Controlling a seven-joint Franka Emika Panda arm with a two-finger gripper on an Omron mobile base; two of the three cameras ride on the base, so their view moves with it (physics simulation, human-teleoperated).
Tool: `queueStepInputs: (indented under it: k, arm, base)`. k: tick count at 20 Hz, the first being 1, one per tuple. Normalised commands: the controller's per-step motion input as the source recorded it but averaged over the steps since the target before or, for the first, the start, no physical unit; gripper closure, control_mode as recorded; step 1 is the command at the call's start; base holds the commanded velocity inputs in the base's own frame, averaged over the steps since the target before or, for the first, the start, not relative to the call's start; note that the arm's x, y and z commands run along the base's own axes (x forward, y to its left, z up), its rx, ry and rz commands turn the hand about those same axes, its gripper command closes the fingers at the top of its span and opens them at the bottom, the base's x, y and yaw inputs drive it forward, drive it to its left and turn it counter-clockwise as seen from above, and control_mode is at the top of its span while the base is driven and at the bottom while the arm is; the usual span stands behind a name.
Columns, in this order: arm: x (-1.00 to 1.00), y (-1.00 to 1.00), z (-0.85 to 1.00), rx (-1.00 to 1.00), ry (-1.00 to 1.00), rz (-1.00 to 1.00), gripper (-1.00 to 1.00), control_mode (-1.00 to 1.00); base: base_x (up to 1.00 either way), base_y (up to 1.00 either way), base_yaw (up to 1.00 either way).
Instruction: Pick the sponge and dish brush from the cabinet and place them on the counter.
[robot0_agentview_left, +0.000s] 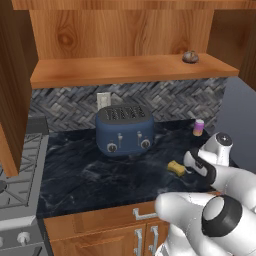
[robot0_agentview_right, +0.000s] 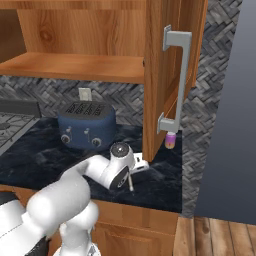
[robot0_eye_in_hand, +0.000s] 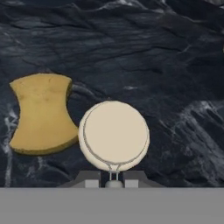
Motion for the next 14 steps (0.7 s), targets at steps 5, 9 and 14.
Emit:
queueStepInputs:
  k: [5,9,14]
  arm:
    - [0.17,-0.11,-0.23,0.01,0.03,0.0,1.0,-1.0]
    - [0.22,-0.2,-0.16,0.01,0.0,0.0,1.0,-1.0]
    - [0.25,-0.19,-0.2,0.0,0.0,0.0,1.0,-1.0]
  base:
    - [0.0,0.0,0.0]
    - [0.0,0.0,0.0]
    - [0.0,0.0,0.0]
